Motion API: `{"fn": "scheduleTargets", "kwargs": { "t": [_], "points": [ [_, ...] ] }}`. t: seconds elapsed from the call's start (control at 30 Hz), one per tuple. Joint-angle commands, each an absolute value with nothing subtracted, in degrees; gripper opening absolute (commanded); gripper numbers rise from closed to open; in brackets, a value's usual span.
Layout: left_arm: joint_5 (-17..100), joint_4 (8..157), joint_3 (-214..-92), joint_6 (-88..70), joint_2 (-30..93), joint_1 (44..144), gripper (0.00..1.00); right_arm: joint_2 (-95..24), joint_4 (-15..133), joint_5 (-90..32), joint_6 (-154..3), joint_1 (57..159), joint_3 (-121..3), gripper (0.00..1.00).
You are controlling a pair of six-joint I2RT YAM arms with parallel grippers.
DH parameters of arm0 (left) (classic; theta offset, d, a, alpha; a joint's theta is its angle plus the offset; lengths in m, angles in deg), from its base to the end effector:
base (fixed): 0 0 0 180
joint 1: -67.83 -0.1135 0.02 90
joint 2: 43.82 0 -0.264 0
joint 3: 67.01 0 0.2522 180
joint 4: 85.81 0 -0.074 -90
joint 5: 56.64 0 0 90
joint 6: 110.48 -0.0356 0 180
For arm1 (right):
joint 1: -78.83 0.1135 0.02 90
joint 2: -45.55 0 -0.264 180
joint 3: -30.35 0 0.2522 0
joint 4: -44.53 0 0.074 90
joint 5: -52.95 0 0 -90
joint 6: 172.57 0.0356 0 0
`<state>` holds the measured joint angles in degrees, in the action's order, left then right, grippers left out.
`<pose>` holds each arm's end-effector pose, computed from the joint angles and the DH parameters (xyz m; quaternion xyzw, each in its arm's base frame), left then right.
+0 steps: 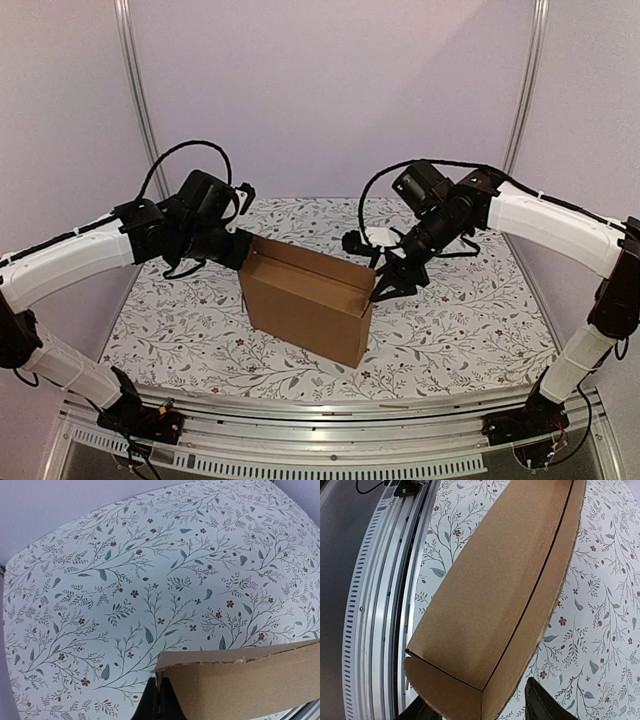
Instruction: Fold the paper box
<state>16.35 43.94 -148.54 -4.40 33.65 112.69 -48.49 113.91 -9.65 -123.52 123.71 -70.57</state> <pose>0.2123 -0.1965 0.3111 0.1746 0.9025 -0.0688 0.3876 0.2278 0.2499 0.3134 -0.6838 0.6528 0.2378 0.2229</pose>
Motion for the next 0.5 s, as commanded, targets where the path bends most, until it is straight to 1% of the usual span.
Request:
{"fn": "scheduleTargets", "kwargs": {
  "t": [0.0,0.47],
  "points": [
    [18.8,38.4,-144.3,-4.9,34.5,114.1,0.0,-49.1,113.3,-12.3,-123.1,125.5,-71.2,0.55],
    [17.9,41.3,-141.7,-5.3,33.3,114.1,0.0,-48.9,113.9,-14.0,-124.3,125.5,-71.2,0.55]
  ]
}}
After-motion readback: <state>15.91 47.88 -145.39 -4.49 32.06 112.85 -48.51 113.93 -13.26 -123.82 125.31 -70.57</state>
